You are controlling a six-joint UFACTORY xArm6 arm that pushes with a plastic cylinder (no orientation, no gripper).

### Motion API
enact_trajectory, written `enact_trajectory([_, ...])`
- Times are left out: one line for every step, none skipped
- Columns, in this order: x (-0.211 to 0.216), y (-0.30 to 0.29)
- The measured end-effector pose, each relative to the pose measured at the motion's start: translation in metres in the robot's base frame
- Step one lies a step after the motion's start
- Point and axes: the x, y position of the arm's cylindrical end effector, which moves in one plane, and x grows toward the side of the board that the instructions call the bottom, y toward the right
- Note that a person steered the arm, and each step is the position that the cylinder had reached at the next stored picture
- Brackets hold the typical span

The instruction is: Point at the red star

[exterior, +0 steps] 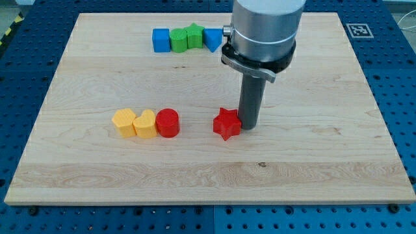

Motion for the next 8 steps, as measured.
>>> enact_trajectory([0.019, 0.005])
enact_trajectory([0.032, 0.005])
enact_trajectory([0.033, 0.005])
enact_trajectory([0.033, 0.014])
enact_trajectory([0.034, 0.041])
enact_trajectory([0.001, 0.042])
enact_trajectory([-0.023, 0.041])
enact_trajectory([-0.023, 0.032])
